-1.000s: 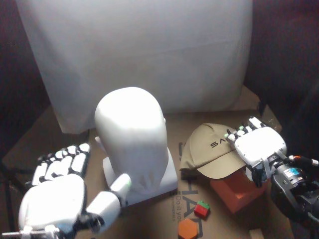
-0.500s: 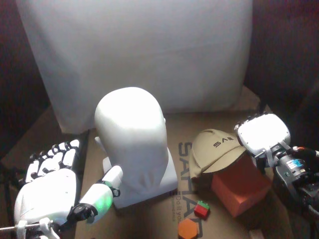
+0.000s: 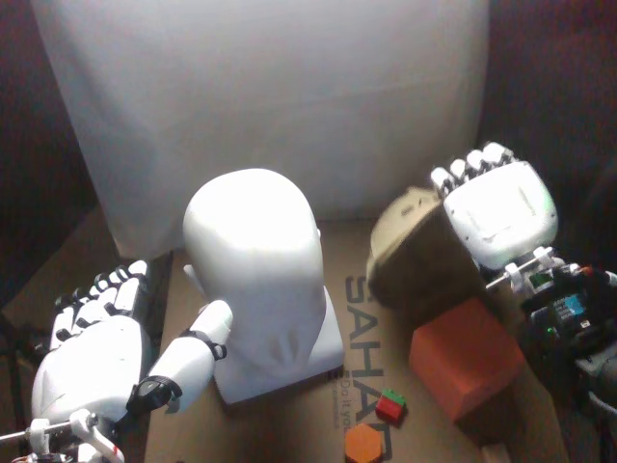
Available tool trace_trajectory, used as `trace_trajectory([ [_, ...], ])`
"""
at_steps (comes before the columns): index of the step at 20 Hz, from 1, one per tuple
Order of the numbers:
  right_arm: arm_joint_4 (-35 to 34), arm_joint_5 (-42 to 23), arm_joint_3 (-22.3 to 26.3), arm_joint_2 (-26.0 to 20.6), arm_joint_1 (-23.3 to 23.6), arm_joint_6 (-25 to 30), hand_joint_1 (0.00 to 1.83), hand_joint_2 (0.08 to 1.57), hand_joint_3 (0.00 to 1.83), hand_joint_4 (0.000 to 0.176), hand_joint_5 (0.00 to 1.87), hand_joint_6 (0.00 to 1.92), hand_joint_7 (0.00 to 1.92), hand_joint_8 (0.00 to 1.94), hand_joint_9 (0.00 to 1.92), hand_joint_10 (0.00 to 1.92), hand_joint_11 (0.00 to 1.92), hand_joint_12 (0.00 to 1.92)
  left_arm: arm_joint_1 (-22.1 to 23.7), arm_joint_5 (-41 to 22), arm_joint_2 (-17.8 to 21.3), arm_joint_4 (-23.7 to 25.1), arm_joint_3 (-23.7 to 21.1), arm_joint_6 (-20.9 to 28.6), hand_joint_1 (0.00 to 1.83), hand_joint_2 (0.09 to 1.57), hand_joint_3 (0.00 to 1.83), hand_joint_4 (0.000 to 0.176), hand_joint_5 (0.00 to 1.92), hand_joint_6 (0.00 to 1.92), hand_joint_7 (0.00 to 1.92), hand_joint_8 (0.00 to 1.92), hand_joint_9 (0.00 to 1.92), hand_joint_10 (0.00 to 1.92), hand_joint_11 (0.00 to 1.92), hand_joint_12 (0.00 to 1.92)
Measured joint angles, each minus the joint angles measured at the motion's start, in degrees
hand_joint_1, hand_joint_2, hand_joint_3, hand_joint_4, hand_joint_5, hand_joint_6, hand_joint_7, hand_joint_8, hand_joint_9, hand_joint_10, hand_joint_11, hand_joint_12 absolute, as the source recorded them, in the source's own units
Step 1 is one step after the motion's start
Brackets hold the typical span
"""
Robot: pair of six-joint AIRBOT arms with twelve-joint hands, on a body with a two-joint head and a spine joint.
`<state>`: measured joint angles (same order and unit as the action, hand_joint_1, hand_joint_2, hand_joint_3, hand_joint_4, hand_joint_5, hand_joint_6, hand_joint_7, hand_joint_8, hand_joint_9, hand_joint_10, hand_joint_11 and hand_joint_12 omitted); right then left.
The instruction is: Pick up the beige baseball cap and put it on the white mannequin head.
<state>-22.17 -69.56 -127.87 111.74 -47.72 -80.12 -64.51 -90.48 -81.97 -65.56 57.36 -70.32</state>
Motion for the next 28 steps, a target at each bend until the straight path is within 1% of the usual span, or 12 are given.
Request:
trace_trajectory([
  [3,0.9,-6.16,0.0,-0.13,0.46,0.02,1.37,1.15,0.0,0.0,0.83,1.09,0.92,1.02,0.88,1.41,0.8,1.51,0.0,0.07,-0.02,0.11,0.0,0.17,0.0,1.14,0.0,0.0,0.16,0.0,0.15,0.0,0.15,0.0,0.0,0.57],
  [6,6.78,-18.53,0.02,-0.11,0.83,-0.9,1.37,1.15,0.0,0.0,0.82,1.09,0.92,1.03,0.88,1.41,0.81,1.51,0.07,-0.11,-0.02,0.11,0.0,0.87,0.0,1.14,0.0,0.0,0.15,0.0,0.14,0.0,0.14,0.0,0.0,0.54],
  [8,9.6,-22.49,2.23,-0.79,1.88,-2.67,1.37,1.15,0.0,0.0,0.83,1.08,0.92,1.03,0.88,1.41,0.81,1.51,0.11,-0.81,-0.02,0.28,-0.13,1.16,0.0,1.13,0.0,0.0,0.15,0.0,0.14,0.0,0.15,0.0,0.0,0.55],
  [9,9.6,-23.3,4.85,-1.7,3.06,-2.64,1.37,1.15,0.0,0.0,0.83,1.08,0.93,1.03,0.88,1.41,0.81,1.51,0.11,-1.44,-0.02,0.57,-0.61,1.2,0.0,1.13,0.0,0.0,0.15,0.0,0.14,0.0,0.15,0.0,0.0,0.56],
  [11,9.42,-23.06,6.25,-2.45,4.39,-3.52,1.37,1.15,0.0,0.0,0.83,1.08,0.93,1.02,0.88,1.41,0.81,1.52,0.11,-2.25,0.13,0.35,-1.53,-0.31,0.0,1.13,0.0,0.0,0.15,0.0,0.14,0.0,0.14,0.0,0.0,0.53],
  [13,7.69,-22.49,8.76,-3.93,6.36,-6.47,1.37,1.15,0.0,0.0,0.83,1.08,0.94,1.01,0.87,1.41,0.81,1.52,0.04,-2.78,1.05,0.09,-3.48,-3.45,0.0,1.13,0.0,0.0,0.15,0.0,0.13,0.0,0.14,0.0,0.0,0.52],
  [14,6.71,-22.32,11.32,-5.79,8.46,-7.21,1.37,1.15,0.0,0.0,0.84,1.07,0.94,1.0,0.88,1.4,0.81,1.51,0.07,-3.3,1.84,0.2,-4.76,-5.55,0.0,1.13,0.0,0.0,0.15,0.0,0.13,0.0,0.14,0.0,0.0,0.51],
  [16,6.67,-23.28,13.03,-7.26,12.68,-8.28,1.37,1.15,0.0,0.0,0.84,1.07,0.95,1.0,0.88,1.4,0.8,1.51,-0.09,-4.26,3.08,-0.15,-6.27,-6.19,0.0,1.13,0.0,0.0,0.15,0.0,0.13,0.0,0.13,0.0,0.0,0.51],
  [18,9.94,-24.41,13.03,-7.08,15.52,-9.07,1.37,1.15,0.0,0.0,0.84,1.07,0.95,1.0,0.88,1.4,0.81,1.51,-0.68,-4.79,3.67,-1.01,-6.8,-5.2,0.0,1.13,0.0,0.0,0.15,0.0,0.13,0.0,0.14,0.0,0.0,0.51],
  [19,11.74,-24.59,13.03,-6.56,16.35,-9.11,1.36,1.15,0.0,0.0,0.83,1.08,0.94,1.02,0.86,1.41,0.8,1.52,-0.74,-4.85,3.67,-2.69,-7.1,-2.93,0.0,1.13,0.0,0.0,0.14,0.0,0.13,0.0,0.14,0.0,0.0,0.51],
  [22,15.63,-22.91,12.52,-3.56,18.32,-9.4,1.36,1.15,0.0,0.0,0.83,1.09,0.93,1.02,0.86,1.42,0.8,1.52,-1.46,-4.66,3.67,-4.39,-8.11,-0.37,0.0,1.13,0.0,0.0,0.14,0.0,0.13,0.0,0.14,0.0,0.0,0.51],
  [28,13.46,-15.45,13.03,-0.63,20.92,-8.28,1.36,1.15,0.0,0.0,0.83,1.09,0.92,1.04,0.86,1.42,0.8,1.53,-2.08,-4.9,3.74,-3.17,-10.12,0.02,0.0,1.14,0.0,0.0,0.14,0.0,0.14,0.0,0.14,0.0,0.0,0.56],
])
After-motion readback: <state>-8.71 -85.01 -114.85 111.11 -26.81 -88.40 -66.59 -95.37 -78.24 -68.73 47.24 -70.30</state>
